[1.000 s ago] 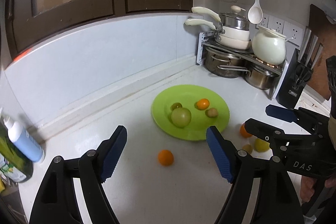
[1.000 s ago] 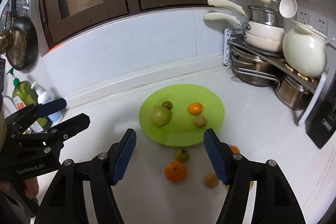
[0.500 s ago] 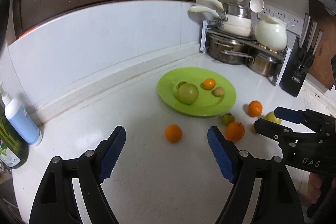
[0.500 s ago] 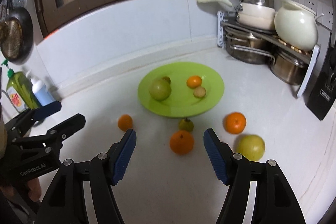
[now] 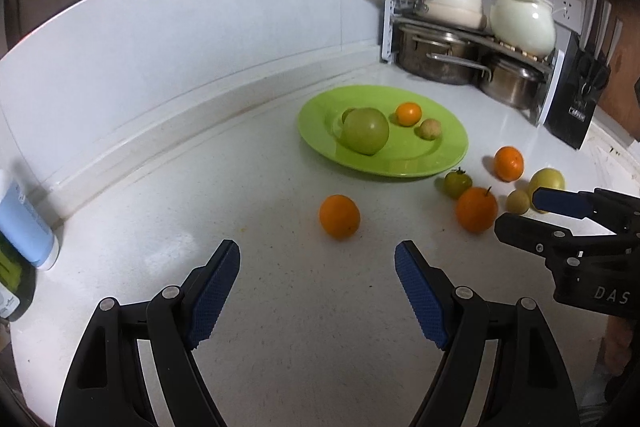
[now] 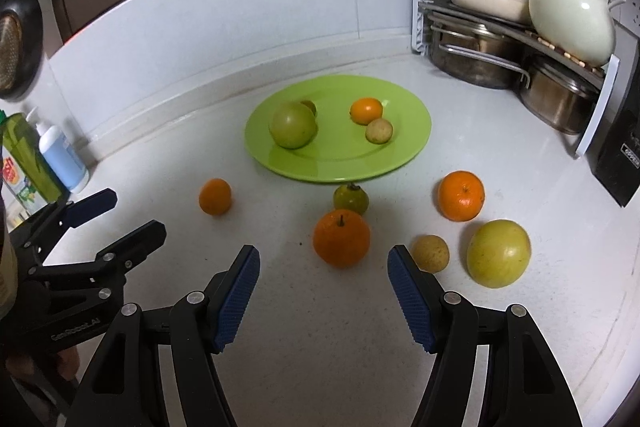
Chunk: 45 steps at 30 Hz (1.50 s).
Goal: Organize fruits
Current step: 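Grasp an orange with left tool while right tool closes around the orange tomato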
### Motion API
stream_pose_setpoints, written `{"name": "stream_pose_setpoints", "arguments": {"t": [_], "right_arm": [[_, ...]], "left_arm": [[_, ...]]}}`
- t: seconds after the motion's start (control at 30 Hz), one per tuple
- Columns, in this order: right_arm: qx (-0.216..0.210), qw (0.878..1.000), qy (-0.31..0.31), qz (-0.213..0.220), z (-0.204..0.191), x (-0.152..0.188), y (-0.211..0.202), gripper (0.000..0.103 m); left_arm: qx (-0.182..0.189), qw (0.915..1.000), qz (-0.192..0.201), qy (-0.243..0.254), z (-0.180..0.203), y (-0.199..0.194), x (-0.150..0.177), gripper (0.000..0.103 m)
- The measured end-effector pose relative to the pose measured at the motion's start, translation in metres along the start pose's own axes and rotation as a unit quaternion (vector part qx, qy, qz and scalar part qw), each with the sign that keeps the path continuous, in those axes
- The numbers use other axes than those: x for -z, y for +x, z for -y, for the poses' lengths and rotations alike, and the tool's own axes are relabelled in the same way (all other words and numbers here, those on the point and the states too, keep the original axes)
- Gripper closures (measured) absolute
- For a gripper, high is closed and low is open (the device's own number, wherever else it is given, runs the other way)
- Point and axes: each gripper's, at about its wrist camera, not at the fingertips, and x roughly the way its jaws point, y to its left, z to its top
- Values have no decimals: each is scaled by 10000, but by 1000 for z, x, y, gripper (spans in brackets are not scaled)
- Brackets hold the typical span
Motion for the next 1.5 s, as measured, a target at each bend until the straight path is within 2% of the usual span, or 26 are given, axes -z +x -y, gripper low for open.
{"name": "stream_pose_setpoints", "arguments": {"t": [0.33,0.67,0.73,1.0,1.5], "right_arm": [[-37,9997,70,-226,9,-1,29,37],[-50,9996,50,-289,15,-6,45,50],[-82,9995,38,-305,15,-7,47,51],[-94,9993,9,-354,14,-6,55,60],[-109,9996,-69,-234,12,-9,46,61]], "left_arm": [[143,9994,-216,211,7,36,-6,26],[247,9986,-410,230,16,64,-18,49],[273,9984,-454,218,17,67,-19,50],[259,9980,-539,208,18,76,-19,71],[337,9984,-385,222,18,57,-25,71]]}}
